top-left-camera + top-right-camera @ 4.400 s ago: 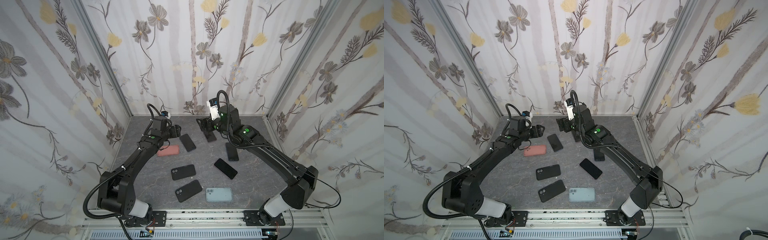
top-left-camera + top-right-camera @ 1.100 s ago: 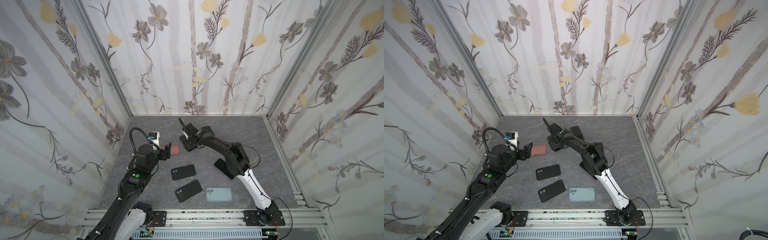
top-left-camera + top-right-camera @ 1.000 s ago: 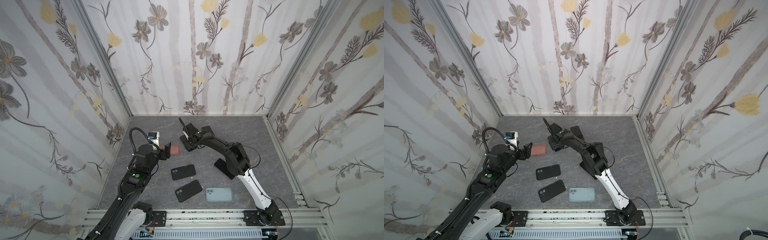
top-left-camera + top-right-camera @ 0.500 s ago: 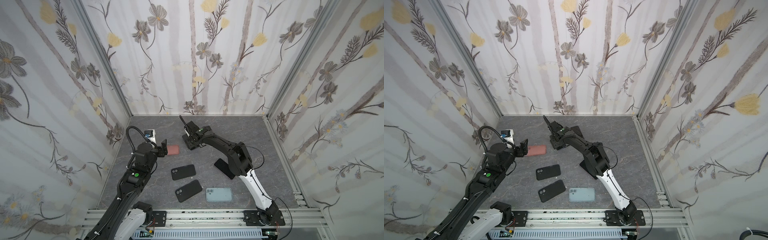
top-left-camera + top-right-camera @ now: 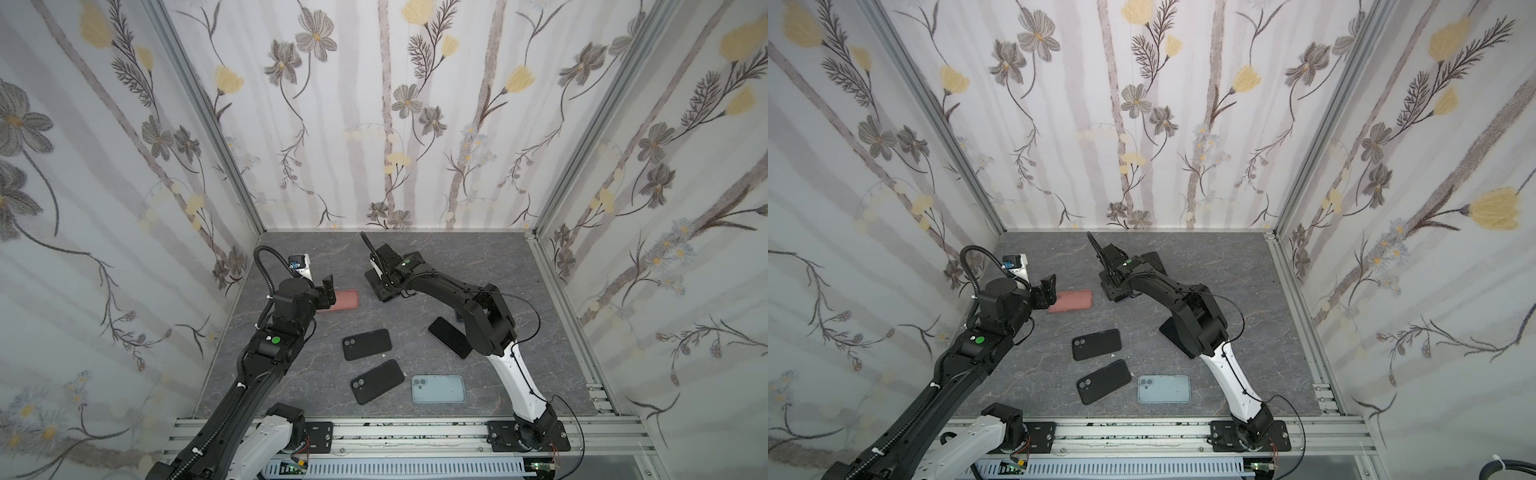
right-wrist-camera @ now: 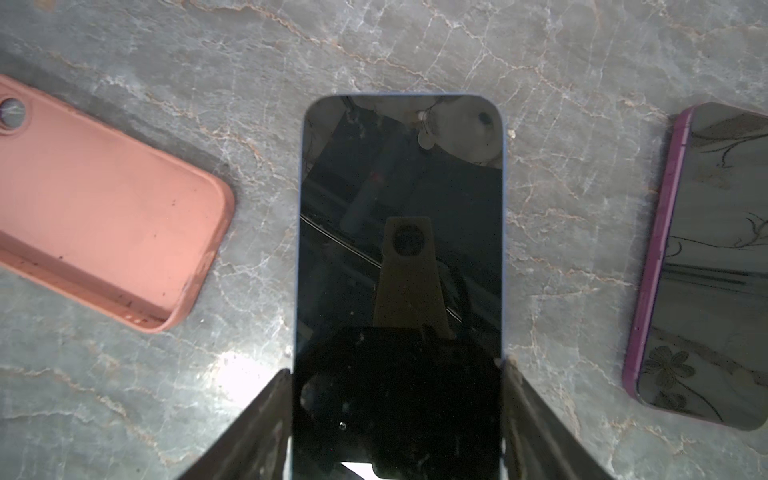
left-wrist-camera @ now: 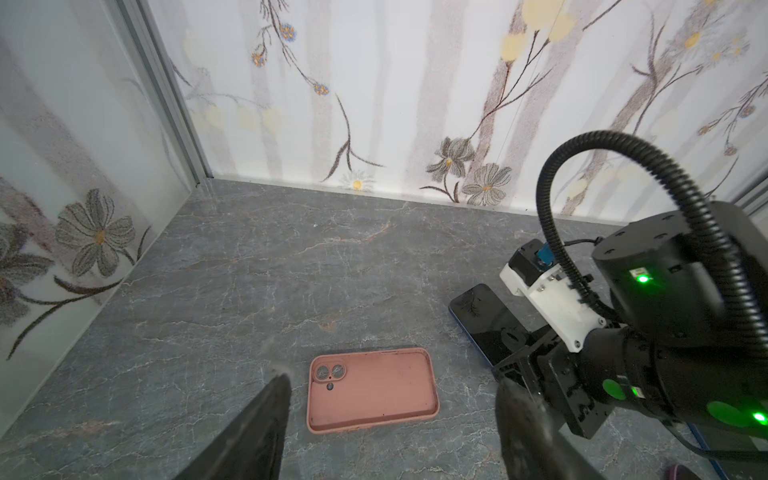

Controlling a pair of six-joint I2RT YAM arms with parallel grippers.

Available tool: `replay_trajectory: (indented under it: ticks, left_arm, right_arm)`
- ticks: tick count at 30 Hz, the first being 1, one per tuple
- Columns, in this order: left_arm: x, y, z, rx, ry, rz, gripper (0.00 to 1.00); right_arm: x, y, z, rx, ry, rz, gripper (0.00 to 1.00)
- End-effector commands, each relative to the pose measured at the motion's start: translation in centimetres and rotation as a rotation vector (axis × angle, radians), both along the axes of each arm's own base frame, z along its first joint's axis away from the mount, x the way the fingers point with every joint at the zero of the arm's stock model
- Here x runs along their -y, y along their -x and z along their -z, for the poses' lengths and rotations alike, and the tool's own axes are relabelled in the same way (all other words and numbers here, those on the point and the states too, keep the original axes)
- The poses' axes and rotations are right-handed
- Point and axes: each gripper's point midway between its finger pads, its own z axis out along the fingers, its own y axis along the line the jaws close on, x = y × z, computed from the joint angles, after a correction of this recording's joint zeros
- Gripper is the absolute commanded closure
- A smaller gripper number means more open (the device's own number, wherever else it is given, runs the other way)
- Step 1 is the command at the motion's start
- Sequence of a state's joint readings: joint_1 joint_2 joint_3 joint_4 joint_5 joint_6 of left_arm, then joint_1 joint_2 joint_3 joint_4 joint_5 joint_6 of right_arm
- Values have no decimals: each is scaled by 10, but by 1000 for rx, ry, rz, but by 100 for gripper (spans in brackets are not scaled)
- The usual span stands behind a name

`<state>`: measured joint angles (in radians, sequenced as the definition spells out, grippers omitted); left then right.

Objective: Put the phone into the phone case
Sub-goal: 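Close the right gripper on the phone's end and lift it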

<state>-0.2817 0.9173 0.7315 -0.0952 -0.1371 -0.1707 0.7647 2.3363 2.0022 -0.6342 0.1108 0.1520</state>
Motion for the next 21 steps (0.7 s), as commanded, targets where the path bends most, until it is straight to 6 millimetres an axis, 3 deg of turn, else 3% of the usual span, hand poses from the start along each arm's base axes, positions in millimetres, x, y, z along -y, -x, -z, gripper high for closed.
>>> replay_trajectory:
  ticks: [1,8,13,18,21]
  left_arm:
    - [2,-6,6,-49,40,1,23]
    - [9,-32,7,-112,103,63,27]
    - [16,-54,-8,-114,174,123,29]
    - [20,-72,-37,-70,303,209,32]
    - [22,-81,-39,-81,363,243,33]
  right_arm:
    - [-5,-7,-23,73,-51,-12,64]
    - [3,-3,-56,148,-78,-39,65]
    - [5,-1,-86,205,-110,-64,65]
    - [-3,6,-127,259,-198,-128,65]
    - [-8,13,-151,283,-254,-167,64]
